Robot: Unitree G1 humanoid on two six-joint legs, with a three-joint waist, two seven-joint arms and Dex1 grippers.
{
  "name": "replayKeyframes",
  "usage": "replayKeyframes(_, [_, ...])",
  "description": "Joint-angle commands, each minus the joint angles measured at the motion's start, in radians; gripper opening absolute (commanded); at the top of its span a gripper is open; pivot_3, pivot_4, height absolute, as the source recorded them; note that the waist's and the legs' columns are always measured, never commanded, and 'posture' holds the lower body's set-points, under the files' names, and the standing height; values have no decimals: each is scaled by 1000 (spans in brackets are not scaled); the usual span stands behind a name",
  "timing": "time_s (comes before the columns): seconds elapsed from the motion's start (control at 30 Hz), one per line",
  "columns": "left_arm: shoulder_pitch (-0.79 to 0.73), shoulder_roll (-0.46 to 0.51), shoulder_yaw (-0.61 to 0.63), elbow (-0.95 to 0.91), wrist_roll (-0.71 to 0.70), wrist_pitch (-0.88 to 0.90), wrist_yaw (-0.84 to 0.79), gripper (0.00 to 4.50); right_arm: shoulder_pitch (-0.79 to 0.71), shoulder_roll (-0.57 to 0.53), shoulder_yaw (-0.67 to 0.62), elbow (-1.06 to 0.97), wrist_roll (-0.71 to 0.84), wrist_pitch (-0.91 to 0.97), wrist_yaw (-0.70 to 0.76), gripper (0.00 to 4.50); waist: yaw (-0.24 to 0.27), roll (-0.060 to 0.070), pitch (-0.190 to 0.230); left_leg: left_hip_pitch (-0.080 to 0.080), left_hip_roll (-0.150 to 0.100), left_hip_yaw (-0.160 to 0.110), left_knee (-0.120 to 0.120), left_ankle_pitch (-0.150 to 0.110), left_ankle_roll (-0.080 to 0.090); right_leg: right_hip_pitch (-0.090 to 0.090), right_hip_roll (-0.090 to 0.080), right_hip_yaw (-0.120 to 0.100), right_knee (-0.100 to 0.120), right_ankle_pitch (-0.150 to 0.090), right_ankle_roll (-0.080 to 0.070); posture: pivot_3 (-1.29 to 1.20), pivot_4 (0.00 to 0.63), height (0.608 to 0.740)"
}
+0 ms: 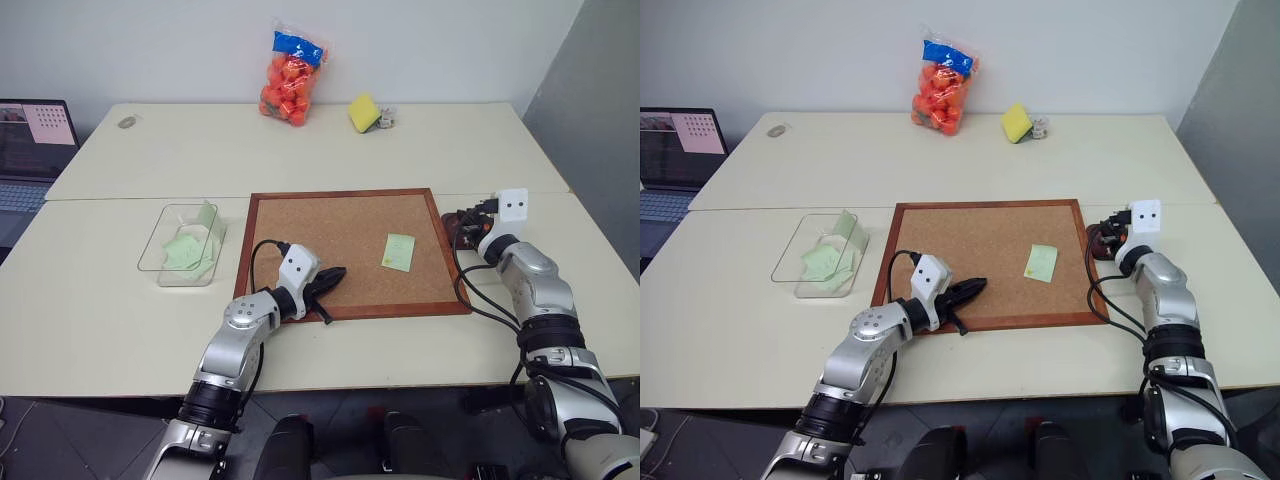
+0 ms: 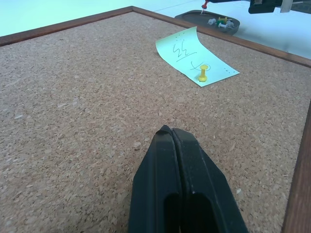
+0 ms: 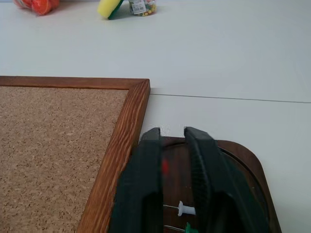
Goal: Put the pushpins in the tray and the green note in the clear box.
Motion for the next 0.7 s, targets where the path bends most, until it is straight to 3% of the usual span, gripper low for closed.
replayKeyframes(0.03, [18, -11, -31, 19, 5, 7, -3, 0, -30, -12, -15, -16, -2, -31, 1, 1888, 0, 0, 0, 0, 0, 0, 0, 0, 0, 0, 0, 0, 0, 0, 0, 0, 150, 740])
replayKeyframes(0.43, [16, -8, -30, 17, 3, 9, -7, 0, -38, -22, -29, 12, -4, -51, -21, 4449, 0, 0, 0, 0, 0, 0, 0, 0, 0, 0, 0, 0, 0, 0, 0, 0, 150, 740])
replayKeyframes(0.7, [19, -6, -32, 8, 3, 16, -8, 0, -63, -34, -21, 66, -51, -102, -90, 4496, -1, 0, 0, 0, 0, 0, 0, 0, 0, 0, 0, 0, 0, 0, 0, 0, 150, 740])
